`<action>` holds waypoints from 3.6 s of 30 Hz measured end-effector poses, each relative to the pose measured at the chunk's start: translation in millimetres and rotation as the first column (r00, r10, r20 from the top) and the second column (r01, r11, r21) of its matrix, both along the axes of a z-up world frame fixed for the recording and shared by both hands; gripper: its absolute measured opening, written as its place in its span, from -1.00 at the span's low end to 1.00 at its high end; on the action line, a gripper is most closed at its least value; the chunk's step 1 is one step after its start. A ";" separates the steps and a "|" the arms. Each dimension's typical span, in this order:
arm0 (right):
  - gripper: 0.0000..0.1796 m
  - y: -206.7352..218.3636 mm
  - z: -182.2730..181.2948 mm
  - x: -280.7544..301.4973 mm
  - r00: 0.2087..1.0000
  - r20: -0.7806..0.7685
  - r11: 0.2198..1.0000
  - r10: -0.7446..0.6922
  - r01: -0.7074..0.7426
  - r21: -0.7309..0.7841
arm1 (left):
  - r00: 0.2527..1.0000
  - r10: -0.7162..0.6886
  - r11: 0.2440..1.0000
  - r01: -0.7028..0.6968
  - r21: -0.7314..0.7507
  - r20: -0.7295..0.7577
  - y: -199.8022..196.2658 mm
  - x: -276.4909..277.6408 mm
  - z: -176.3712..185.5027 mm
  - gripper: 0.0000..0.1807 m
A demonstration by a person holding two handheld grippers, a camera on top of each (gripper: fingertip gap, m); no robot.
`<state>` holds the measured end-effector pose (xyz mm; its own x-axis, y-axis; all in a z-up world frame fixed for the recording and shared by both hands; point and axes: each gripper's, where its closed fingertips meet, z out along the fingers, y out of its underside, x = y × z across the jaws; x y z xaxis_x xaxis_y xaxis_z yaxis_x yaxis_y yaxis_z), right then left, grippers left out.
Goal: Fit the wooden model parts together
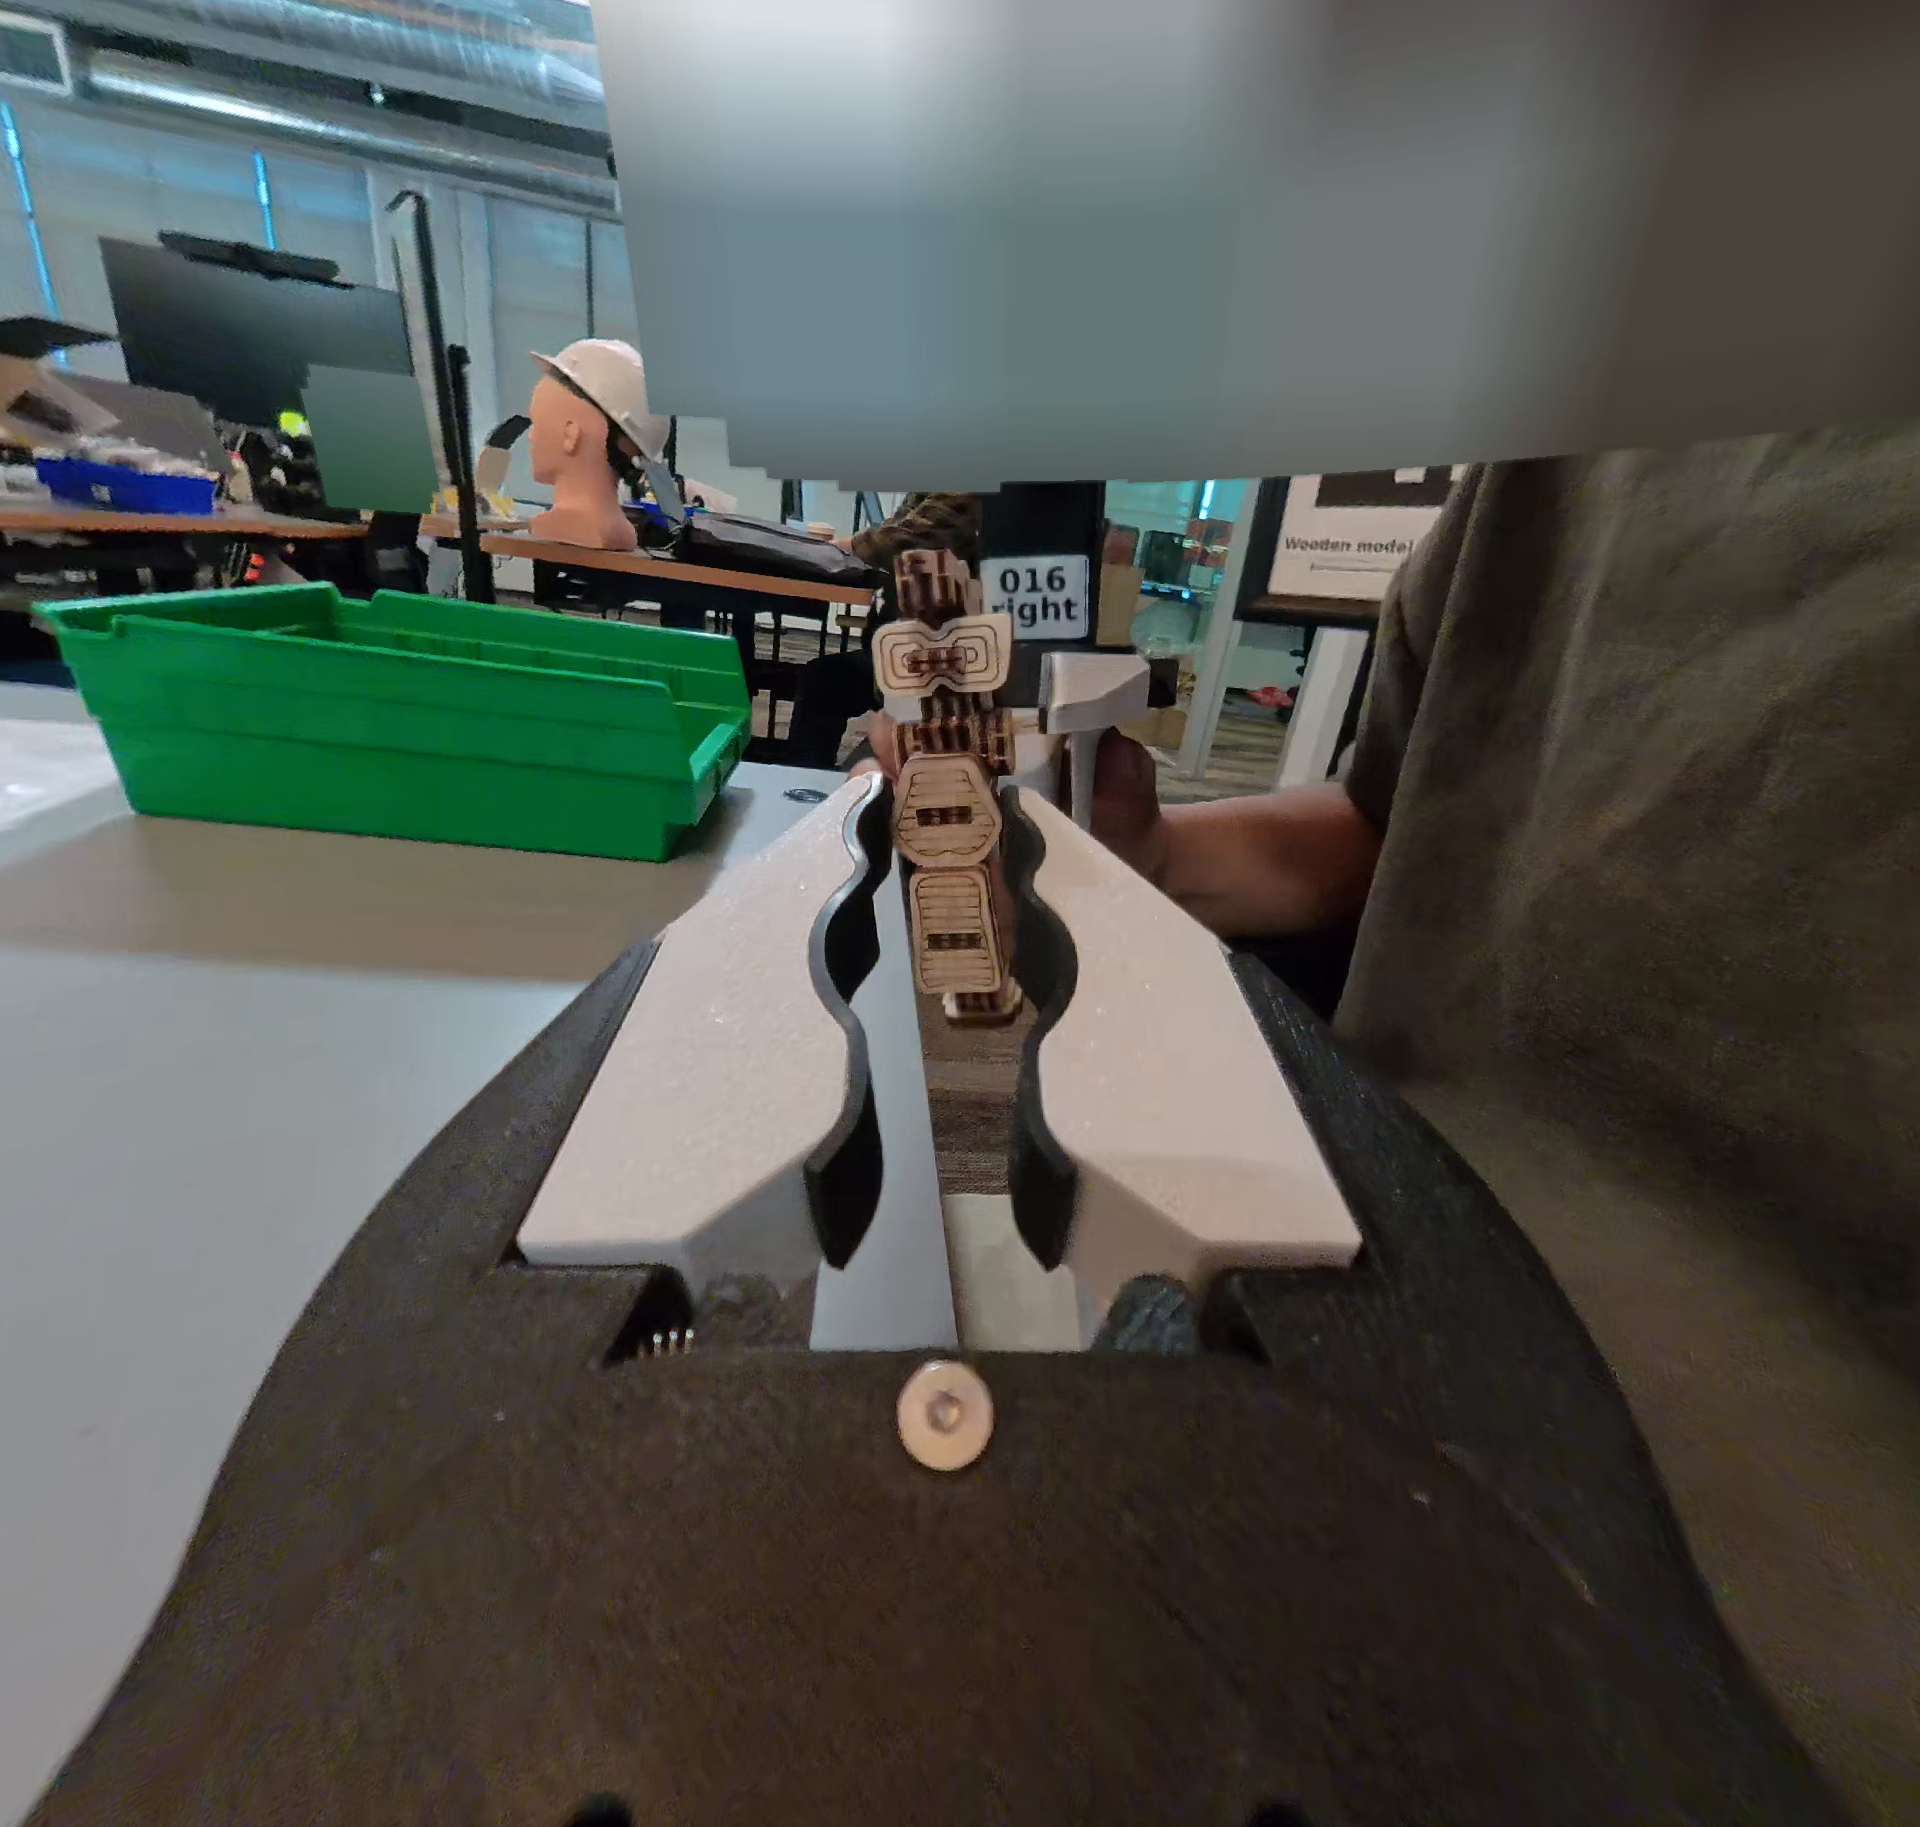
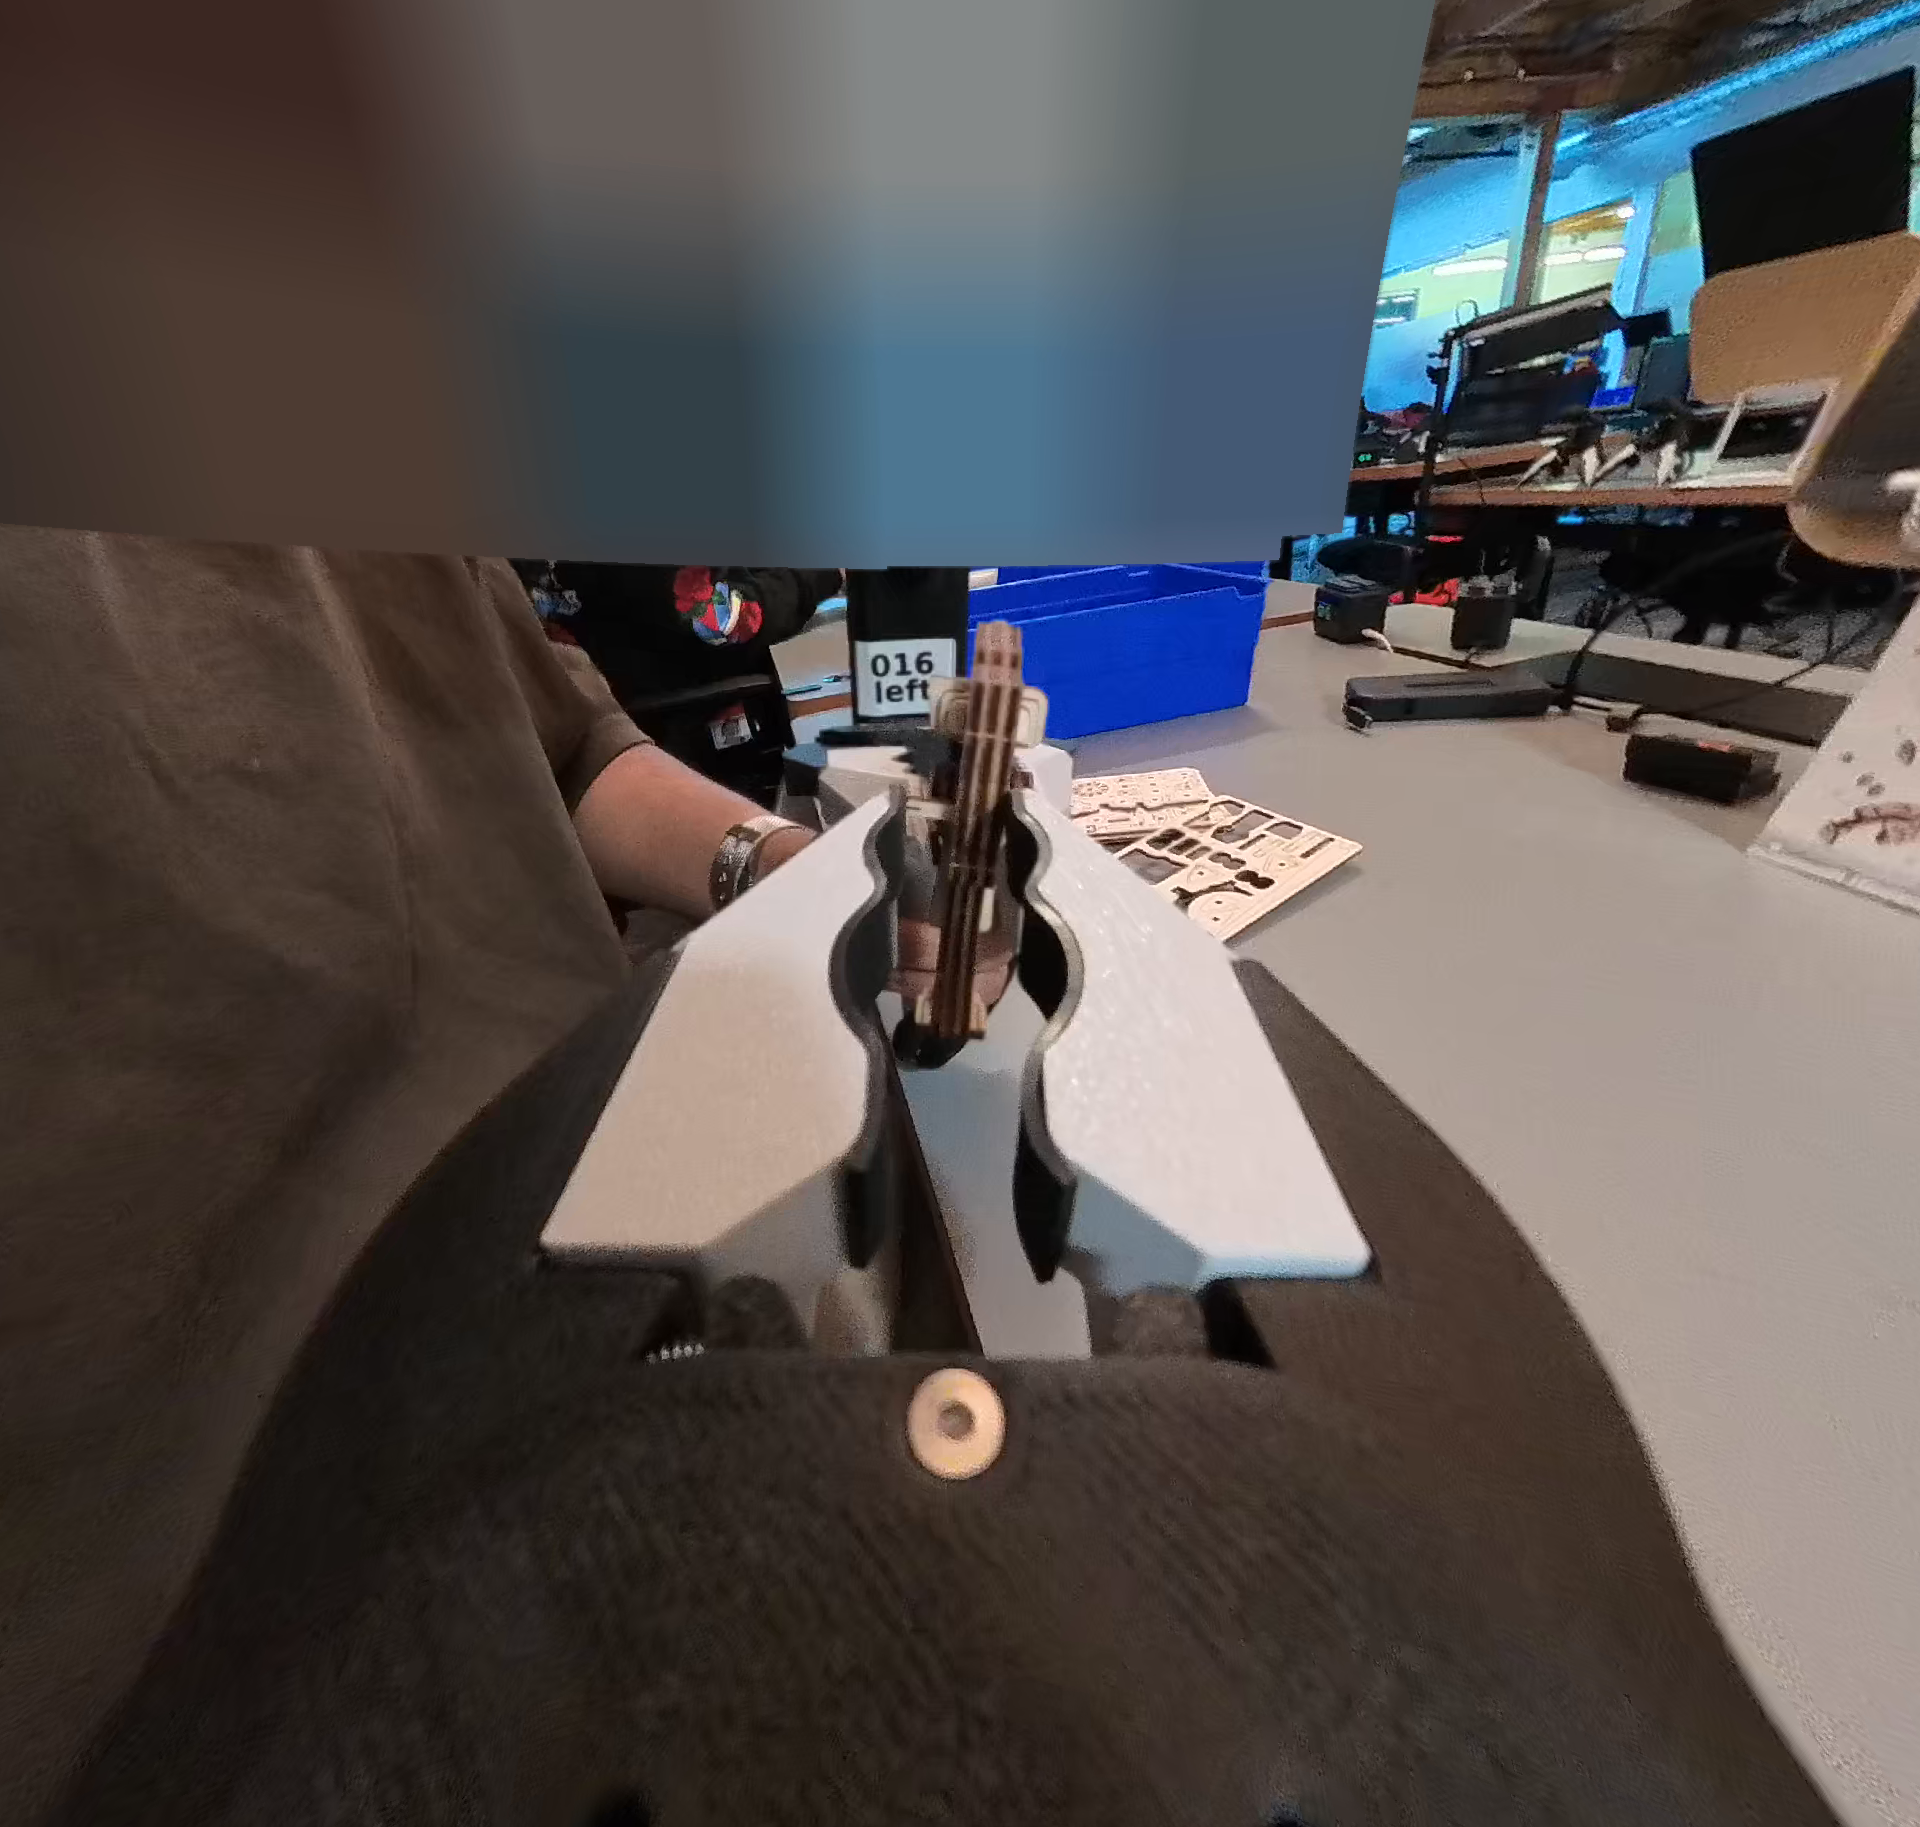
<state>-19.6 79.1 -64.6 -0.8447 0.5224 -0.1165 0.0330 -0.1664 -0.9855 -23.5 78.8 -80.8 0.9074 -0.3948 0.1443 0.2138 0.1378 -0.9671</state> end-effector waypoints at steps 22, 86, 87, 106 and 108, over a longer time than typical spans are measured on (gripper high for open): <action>-0.82 -0.7 -2.9 -2.4 0.998 0.059 1.000 0.008 -0.007 -0.010 | 0.995 0.052 0.998 -0.050 0.023 -0.085 -0.9 -0.8 0.8 -0.80; -0.72 -7.0 -2.0 3.6 0.999 0.006 0.999 0.049 -0.049 -0.009 | 0.998 -0.019 0.998 0.023 0.058 -0.060 -5.8 10.8 10.2 -0.80; -0.72 -7.0 -1.8 3.7 0.999 0.009 0.999 0.051 -0.051 -0.013 | 0.998 -0.023 0.998 0.026 0.057 -0.053 -5.9 10.8 10.5 -0.80; -0.70 -5.3 -0.1 4.2 0.996 0.039 0.994 0.083 -0.080 -0.078 | 0.995 -0.078 0.996 0.075 0.055 0.058 -5.7 10.3 11.9 -0.81; -0.59 -3.3 -0.8 1.8 0.997 0.044 0.994 0.068 -0.065 -0.086 | 0.994 -0.058 0.997 0.053 0.061 0.095 -5.5 4.1 13.0 -0.81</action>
